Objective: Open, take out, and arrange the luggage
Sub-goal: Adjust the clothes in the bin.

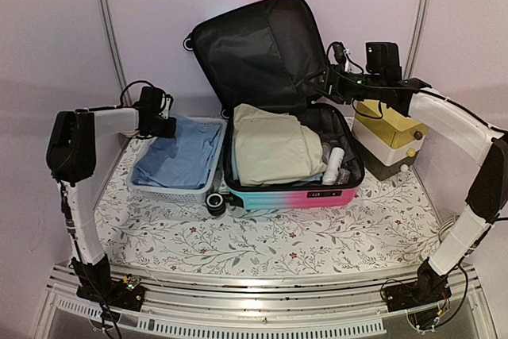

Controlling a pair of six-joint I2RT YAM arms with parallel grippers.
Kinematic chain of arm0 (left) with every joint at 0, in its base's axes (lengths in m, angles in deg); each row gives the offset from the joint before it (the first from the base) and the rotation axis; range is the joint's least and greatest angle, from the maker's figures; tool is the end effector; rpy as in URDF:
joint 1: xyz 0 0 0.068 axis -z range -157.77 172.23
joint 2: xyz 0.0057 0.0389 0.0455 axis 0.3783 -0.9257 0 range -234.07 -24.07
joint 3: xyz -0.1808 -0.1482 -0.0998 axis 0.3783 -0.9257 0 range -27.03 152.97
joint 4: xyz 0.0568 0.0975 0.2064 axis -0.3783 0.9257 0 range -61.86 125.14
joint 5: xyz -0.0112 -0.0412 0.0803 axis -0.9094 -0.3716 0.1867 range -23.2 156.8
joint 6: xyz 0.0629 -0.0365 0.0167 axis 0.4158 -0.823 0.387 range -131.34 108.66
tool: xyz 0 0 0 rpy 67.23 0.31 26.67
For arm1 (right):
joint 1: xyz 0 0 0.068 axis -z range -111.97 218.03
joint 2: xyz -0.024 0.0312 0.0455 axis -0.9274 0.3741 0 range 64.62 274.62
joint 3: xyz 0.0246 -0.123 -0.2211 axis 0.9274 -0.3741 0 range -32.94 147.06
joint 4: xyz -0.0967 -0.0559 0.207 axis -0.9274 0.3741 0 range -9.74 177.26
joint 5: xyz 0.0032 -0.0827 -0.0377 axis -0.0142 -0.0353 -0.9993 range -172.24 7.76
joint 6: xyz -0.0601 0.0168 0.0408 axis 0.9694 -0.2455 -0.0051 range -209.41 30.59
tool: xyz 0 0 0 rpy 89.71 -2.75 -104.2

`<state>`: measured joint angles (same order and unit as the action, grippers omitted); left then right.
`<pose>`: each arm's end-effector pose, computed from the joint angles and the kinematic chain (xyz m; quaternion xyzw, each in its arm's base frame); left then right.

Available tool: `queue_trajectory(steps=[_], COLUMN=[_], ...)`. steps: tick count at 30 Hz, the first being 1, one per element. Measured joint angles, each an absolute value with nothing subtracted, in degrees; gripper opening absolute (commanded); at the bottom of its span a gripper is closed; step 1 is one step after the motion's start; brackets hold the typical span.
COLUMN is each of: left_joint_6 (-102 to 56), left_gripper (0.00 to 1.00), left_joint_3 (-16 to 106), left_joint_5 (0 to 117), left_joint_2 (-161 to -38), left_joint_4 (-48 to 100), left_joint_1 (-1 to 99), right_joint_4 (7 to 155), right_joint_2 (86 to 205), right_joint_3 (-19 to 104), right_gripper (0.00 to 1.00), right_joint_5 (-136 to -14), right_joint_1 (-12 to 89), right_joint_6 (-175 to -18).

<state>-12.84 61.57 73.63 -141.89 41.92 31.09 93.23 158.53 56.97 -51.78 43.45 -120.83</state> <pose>0.4481 -0.0624 0.1835 0.0351 0.9151 0.0185 0.4013 0.3319 0.1867 0.3651 -0.1097 0.7834 0.4559 0.4078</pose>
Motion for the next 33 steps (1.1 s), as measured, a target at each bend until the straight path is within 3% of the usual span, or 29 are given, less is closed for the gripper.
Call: queue_trajectory(steps=[2,5,11,16,18,25,30,31,33], left_joint_6=[-12.8,-13.4,-15.7,-18.5,-19.8,-25.1,-27.4,-27.8,-27.5], left_gripper=[0.76,0.87,0.97,0.98,0.93,0.57,0.05,0.0,0.0], left_joint_3=[62.1,62.1,57.7,49.6,45.9,32.1,28.5,28.6,29.5], left_joint_5=[73.7,74.0,76.5,78.1,77.5,72.3,70.3,70.5,71.7], left_joint_2=[-142.5,-141.7,-131.7,-116.6,-111.6,-102.5,-102.1,-102.4,-104.0], left_joint_4=[42.1,42.2,43.5,42.5,41.6,39.4,38.8,38.4,38.2], left_joint_1=[31.0,31.1,32.4,36.8,38.3,38.7,38.7,38.7,38.6], right_joint_4=[93.4,94.0,94.9,95.5,95.9,96.4,96.5,96.5,96.5], right_joint_2=[158.3,157.7,155.7,153.2,152.3,148.8,147.6,147.6,147.6], right_joint_3=[57.0,56.9,55.0,51.2,49.8,45.8,44.2,44.1,43.9], right_gripper=[0.53,0.54,0.63,0.67,0.67,0.67,0.66,0.66,0.66], right_joint_5=[-51.9,-52.4,-54.0,-55.9,-56.5,-59.3,-61.0,-61.1,-61.2], right_joint_1=[43.5,43.5,43.6,44.2,44.5,46.0,46.4,46.4,46.4], right_joint_6=[-120.8,-120.5,-119.1,-115.4,-113.8,-109.8,-108.8,-108.8,-108.8])
